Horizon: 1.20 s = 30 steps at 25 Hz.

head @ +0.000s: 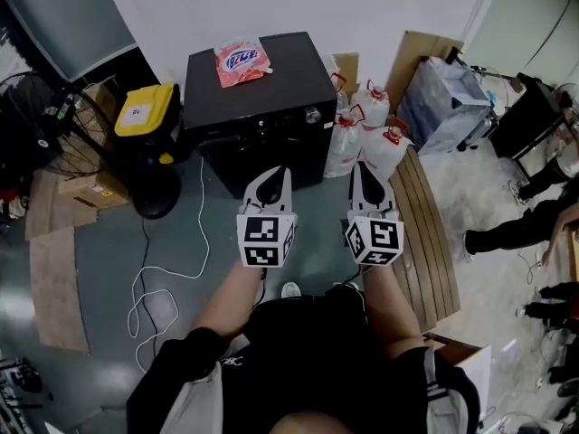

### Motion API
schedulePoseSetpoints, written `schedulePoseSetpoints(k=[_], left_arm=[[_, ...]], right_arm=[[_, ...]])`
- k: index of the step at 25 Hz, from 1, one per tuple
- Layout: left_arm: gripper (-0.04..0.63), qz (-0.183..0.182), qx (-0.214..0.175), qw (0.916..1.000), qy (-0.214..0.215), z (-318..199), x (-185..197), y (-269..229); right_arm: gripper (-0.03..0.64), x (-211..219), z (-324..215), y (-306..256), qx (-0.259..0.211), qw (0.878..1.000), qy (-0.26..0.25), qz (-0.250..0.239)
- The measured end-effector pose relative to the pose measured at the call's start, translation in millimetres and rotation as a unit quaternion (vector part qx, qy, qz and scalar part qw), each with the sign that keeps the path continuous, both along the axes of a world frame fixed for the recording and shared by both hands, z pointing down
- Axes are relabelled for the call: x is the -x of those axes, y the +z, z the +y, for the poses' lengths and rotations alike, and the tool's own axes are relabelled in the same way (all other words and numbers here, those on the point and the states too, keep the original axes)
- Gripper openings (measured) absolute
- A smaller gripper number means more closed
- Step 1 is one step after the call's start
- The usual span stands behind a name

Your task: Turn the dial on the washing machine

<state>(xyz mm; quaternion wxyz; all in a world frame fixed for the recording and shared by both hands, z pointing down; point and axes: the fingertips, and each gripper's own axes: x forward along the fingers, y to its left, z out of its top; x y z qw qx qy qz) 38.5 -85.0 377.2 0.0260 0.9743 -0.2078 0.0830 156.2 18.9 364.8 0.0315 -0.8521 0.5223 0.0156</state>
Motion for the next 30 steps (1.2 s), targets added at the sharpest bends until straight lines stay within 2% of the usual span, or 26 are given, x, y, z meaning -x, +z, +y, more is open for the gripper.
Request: schedulePoseSetpoints(k=[5, 8, 13, 15, 17, 20, 24, 27, 30], left_arm=[[0.009, -0.014, 0.01, 0.9981, -0.059, -23, 2, 15], [0.009, -0.018, 0.015, 0.9951, -0.096, -36, -3, 21], [0.009, -0.024, 0.023, 0.9885, -0.147, -50, -20, 28], [0.009, -0.023, 0.026, 0.9856, -0.165, -56, -28, 29], [0.009, -0.022, 0.03, 0.9825, -0.182, -60, -35, 33], [0.009, -0.025, 0.039, 0.9775, -0.206, -67, -43, 41], [0.009, -0.03, 0.054, 0.9693, -0.238, -77, -46, 53], [0.009, -0.033, 0.072, 0.9619, -0.262, -81, -44, 66], [0.009, -0.038, 0.089, 0.9548, -0.281, -84, -43, 81]], right_arm=[[0.001, -17, -32, 15, 0.01, 0.999, -0.048, -0.006], [0.001, -30, -51, 23, 0.022, 0.996, -0.081, 0.007], [0.002, -61, -84, 38, 0.054, 0.988, -0.133, 0.053], [0.037, -72, -99, 51, 0.08, 0.981, -0.159, 0.079], [0.067, -81, -114, 67, 0.115, 0.968, -0.183, 0.124], [0.104, -90, -134, 92, 0.17, 0.936, -0.213, 0.222], [0.137, -98, -162, 128, 0.22, 0.88, -0.265, 0.328], [0.167, -104, -184, 159, 0.25, 0.834, -0.295, 0.393], [0.178, -110, -205, 191, 0.274, 0.781, -0.315, 0.465]])
